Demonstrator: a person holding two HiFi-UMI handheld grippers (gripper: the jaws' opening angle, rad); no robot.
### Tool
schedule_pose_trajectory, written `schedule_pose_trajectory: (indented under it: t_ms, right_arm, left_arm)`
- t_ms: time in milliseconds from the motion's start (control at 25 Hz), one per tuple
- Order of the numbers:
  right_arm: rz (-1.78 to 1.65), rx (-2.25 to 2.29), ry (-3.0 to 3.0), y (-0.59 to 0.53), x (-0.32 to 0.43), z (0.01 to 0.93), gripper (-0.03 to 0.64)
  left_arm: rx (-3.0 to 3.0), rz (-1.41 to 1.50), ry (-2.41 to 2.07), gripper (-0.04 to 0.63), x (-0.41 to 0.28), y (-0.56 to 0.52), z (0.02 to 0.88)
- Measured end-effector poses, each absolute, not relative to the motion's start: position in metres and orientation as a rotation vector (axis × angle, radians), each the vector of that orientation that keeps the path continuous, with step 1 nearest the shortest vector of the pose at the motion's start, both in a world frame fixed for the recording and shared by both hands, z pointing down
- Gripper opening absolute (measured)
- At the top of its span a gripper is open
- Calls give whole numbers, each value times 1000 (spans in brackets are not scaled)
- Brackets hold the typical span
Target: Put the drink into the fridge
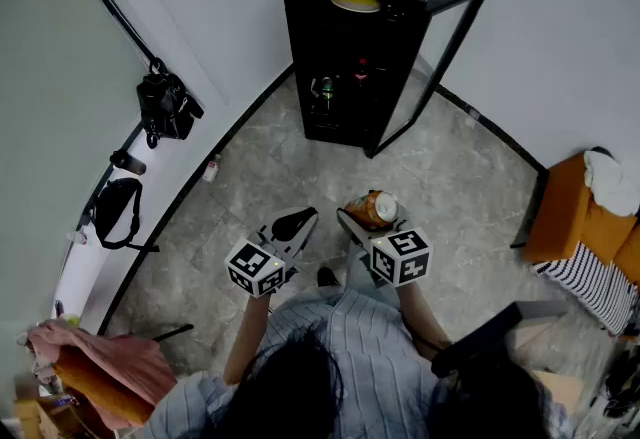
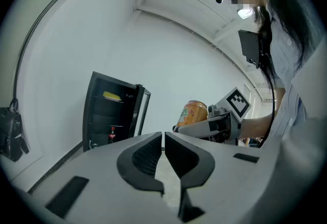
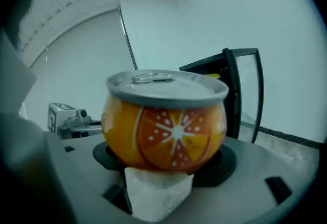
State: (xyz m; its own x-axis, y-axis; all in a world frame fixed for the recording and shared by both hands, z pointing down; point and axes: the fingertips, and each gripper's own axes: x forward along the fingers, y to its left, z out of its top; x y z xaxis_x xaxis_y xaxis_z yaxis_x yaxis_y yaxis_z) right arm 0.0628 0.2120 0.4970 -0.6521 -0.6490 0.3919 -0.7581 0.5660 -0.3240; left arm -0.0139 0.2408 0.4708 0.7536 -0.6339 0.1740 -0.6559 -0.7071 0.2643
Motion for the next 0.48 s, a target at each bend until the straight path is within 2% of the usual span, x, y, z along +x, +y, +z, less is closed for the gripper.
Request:
schedule_pose_trajectory:
  t_ms: [480]
  right_arm:
    - [766, 1211, -2535, 229, 73, 503, 327]
  left_arm:
    - [2612, 86, -946, 11, -2, 259, 485]
